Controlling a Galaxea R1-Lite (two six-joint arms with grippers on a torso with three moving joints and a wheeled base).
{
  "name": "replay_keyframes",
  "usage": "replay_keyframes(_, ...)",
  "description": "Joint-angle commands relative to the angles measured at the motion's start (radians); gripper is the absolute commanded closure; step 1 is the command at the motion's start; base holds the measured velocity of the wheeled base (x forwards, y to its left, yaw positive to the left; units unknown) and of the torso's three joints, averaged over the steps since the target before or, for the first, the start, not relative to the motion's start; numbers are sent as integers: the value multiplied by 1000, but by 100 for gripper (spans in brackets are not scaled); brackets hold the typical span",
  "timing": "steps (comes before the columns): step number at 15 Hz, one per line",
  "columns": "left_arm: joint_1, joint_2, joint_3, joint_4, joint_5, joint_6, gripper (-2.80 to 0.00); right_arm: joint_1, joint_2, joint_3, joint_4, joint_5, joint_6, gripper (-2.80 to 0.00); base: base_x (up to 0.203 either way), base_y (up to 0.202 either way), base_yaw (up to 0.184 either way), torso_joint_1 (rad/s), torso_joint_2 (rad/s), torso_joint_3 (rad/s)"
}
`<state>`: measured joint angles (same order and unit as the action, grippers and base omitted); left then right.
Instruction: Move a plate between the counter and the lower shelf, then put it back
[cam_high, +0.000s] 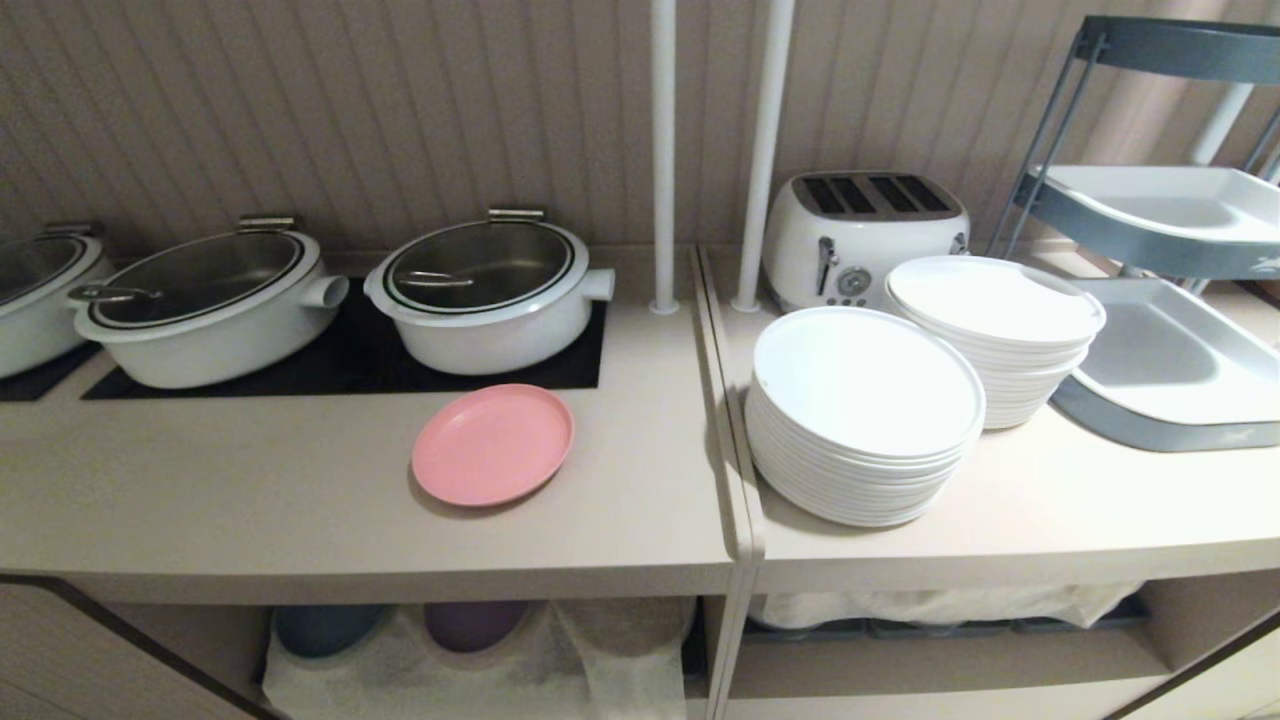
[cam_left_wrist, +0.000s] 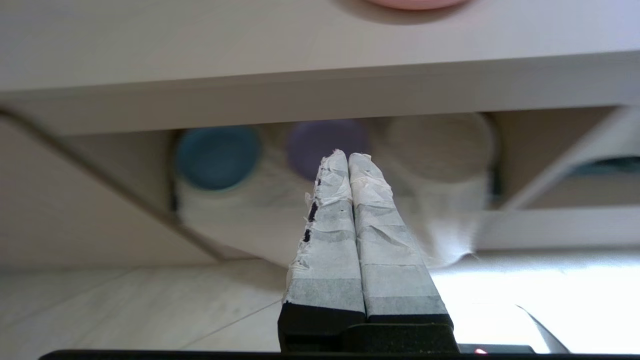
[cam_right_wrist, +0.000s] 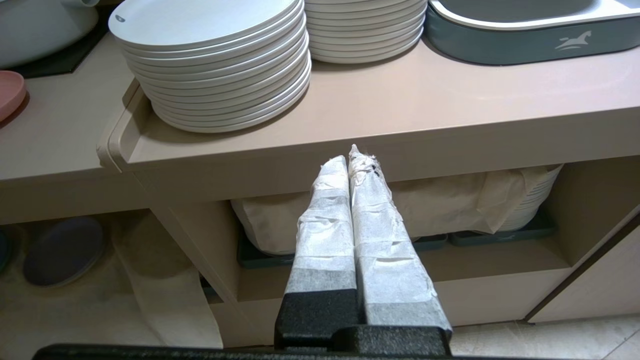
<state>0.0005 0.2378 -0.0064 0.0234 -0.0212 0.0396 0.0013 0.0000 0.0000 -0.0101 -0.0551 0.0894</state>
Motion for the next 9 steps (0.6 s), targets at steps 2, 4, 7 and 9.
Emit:
replay_keyframes(2,-12,-131,-22,59,10,-19,0,0,0,0,-1,0,0,0,0,0,0,0,0,0)
replay_keyframes(4,-8,-218,-23,65,12,-23,0,0,0,0,1,0,1,0,0,0,0,0,0,0)
replay_keyframes(7,-7,-238,-3,-7,15,-27,0,0,0,0,-1,0,1,0,0,0,0,0,0,0)
replay_keyframes(9,-7,-238,6,-28,15,-41,0,0,0,0,-1,0,1,0,0,0,0,0,0,0)
